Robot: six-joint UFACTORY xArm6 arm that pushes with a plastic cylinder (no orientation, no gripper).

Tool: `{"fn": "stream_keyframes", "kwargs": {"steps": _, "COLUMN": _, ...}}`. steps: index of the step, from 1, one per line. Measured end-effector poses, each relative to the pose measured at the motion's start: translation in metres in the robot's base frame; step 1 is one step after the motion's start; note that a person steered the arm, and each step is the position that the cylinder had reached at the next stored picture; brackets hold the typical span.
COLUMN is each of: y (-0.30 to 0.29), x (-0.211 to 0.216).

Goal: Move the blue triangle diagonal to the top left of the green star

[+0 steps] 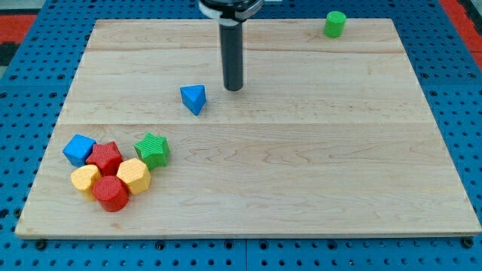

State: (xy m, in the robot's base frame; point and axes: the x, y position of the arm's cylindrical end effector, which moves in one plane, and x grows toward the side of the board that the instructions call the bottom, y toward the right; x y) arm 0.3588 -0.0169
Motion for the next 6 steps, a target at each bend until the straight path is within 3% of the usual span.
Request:
{"fn": "stream_keyframes", "kwargs": {"steps": 2, "y": -0.098, "x": 0.08}}
{"fn": "stream_keyframes", "kwargs": {"steps": 3, "y": -0.059, "x": 0.031}}
{"fn": "stream_keyframes", "kwargs": {"steps": 4, "y": -0.089, "x": 0.01}}
{"fn": "stream_keyframes", "kwargs": {"steps": 5, "y": -0.15, "x": 0.054}}
{"fn": "stream_keyframes", "kwargs": {"steps": 6, "y": -0.172, "x": 0.075}}
